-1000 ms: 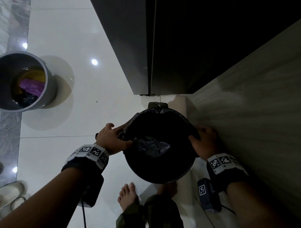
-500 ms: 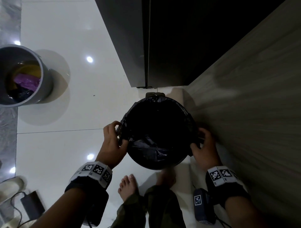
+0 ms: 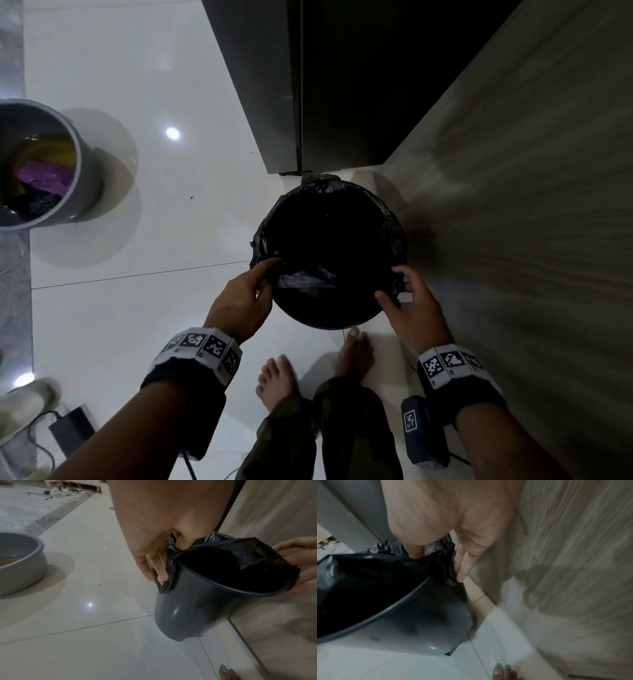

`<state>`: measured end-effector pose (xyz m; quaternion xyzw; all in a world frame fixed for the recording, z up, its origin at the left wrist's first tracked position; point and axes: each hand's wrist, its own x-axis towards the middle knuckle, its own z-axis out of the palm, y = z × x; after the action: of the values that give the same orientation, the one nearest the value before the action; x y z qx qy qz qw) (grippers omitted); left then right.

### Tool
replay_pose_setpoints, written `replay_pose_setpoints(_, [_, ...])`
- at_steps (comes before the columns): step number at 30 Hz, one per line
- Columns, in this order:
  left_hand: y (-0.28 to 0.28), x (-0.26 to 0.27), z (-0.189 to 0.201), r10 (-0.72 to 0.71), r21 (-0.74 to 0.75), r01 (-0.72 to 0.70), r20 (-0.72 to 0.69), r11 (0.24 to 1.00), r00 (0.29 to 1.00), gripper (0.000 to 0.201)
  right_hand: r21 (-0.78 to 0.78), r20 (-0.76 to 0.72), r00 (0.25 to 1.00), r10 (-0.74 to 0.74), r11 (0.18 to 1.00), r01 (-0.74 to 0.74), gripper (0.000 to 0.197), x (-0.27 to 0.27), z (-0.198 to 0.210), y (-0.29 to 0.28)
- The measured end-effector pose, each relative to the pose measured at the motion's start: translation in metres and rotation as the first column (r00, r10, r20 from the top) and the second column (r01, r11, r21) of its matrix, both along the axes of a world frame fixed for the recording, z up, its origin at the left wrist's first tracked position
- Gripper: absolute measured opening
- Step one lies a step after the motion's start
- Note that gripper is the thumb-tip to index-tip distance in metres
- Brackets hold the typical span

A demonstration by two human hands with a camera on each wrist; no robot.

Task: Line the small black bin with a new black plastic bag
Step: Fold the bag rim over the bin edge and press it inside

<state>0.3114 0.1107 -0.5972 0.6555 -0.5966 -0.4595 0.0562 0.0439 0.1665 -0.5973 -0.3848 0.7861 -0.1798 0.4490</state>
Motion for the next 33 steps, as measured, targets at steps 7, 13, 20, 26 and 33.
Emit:
replay_pose_setpoints(7, [0.003,0.004,0.003,-0.086,-0.048,0.087,0.028,0.995,0.996,0.031,-0.022,-0.064,0.972,0.224,0.974,-0.226,0.018,-0.001,0.002,0.010])
replay_pose_setpoints(13, [0.015,0.005,-0.007,0.073,-0.088,-0.078,-0.059,0.993,0.996,0.013,-0.043,-0.043,0.994,0.102,0.994,-0.104,0.004,-0.010,-0.001,0.010])
replay_pose_setpoints(20, [0.037,0.010,-0.010,0.046,-0.095,-0.056,-0.100,0.994,0.994,0.011,-0.027,0.019,0.983,0.181,0.983,-0.180,0.024,-0.008,-0.004,0.018])
replay_pose_setpoints(26, [0.048,0.015,-0.012,-0.074,0.009,0.075,-0.073,0.997,0.995,0.007,-0.121,-0.040,0.964,0.264,0.956,-0.267,0.014,-0.012,-0.011,0.029])
replay_pose_setpoints(33, [0.063,0.014,-0.027,-0.046,0.066,0.042,0.062,0.997,0.997,0.008,-0.129,-0.053,0.958,0.281,0.949,-0.286,0.004,-0.027,-0.022,0.043])
